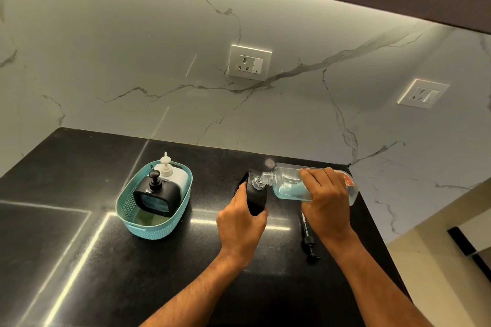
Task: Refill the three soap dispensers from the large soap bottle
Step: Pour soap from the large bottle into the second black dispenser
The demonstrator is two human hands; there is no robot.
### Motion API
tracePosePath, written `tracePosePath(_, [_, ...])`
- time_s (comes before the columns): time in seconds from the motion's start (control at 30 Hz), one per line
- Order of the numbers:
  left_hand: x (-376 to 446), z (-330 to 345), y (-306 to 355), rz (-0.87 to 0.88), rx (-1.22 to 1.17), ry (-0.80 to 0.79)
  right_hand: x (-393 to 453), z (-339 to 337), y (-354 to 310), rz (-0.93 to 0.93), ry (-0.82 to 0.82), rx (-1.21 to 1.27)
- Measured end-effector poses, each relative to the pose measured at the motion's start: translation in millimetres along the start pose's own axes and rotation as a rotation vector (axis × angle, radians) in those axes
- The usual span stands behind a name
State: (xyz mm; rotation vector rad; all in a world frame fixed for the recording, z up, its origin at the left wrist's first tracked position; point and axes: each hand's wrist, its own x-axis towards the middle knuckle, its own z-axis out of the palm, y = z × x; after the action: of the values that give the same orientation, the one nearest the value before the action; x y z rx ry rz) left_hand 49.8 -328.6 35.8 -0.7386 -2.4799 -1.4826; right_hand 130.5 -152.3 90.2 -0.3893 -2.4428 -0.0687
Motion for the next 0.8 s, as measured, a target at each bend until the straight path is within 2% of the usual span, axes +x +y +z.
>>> tracePosePath(0.8, [3.5,-3.7,-5.7,-0.001,-0.002,-0.011,6.7,1.8,-7.1,-0.017,-0.005,-0.004])
